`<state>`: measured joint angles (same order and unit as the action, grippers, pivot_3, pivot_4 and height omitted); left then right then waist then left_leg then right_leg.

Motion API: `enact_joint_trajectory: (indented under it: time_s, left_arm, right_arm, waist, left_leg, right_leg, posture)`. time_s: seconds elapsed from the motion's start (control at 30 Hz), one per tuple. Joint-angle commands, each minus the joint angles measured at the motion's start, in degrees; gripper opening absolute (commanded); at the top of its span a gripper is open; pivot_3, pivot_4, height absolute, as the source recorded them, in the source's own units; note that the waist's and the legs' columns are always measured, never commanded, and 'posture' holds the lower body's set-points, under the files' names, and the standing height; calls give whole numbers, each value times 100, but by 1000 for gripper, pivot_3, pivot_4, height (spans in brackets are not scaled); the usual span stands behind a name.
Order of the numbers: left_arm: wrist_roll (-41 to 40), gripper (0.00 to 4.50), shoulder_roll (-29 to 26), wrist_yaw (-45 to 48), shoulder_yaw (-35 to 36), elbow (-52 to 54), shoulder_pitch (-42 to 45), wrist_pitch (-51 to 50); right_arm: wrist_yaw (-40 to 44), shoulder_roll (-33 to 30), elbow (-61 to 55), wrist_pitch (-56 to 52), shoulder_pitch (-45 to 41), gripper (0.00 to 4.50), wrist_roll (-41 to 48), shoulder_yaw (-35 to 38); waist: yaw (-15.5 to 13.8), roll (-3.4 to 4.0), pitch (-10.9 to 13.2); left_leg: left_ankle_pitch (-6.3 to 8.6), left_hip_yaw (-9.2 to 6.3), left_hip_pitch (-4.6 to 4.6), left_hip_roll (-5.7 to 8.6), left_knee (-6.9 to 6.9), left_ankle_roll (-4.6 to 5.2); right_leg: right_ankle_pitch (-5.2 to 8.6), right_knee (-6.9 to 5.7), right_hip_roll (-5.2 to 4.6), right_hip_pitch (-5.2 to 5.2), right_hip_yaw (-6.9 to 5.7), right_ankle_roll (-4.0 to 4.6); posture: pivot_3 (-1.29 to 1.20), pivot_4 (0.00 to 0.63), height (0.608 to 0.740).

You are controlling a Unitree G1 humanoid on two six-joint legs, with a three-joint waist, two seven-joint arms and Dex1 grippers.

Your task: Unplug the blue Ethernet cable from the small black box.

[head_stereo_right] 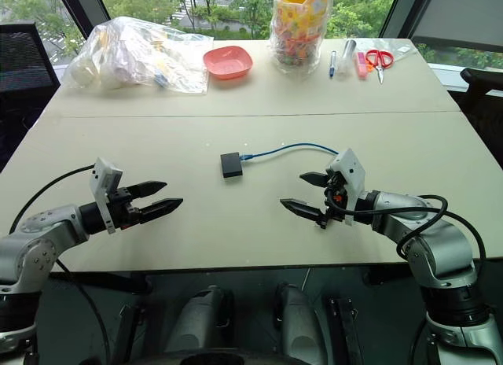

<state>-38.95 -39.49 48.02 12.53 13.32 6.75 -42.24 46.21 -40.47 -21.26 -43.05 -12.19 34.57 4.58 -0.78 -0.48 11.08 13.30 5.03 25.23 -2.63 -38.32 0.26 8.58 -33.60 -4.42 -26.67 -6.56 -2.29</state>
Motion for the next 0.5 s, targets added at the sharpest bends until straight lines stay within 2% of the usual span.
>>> enact_joint_trajectory:
  time_s: [0.03, 0.43, 0.5]
  left_arm:
    - [-4, 4464, -61, 52, 25, 2, 78, 39]
    - [76, 4464, -63, 46, 23, -75, 223, 71]
    - [303, 4464, -248, 234, -65, -296, 418, 304]
  right_arm:
    - [-33, -3, -209, 72, -5, 4500, 10, 31]
    - [-87, 35, -147, 100, -43, 4500, -17, -18]
    - [-37, 77, 56, 203, -233, 4500, -121, -134]
  waist:
    - [0, 0, 0]
    - [-1, 0, 0]
    - [-2, 0, 0]
  left_leg:
    - [0, 0, 0, 0, 0, 0]
    - [0, 0, 0, 0, 0, 1]
    - [0, 0, 0, 0, 0, 0]
  right_leg:
    - [0, 0, 0, 0, 0, 0]
    - [0, 0, 0, 0, 0, 0]
    - [0, 0, 0, 0, 0, 0]
  posture:
    - [0, 150, 740]
    - [0, 150, 740]
    - [0, 150, 740]
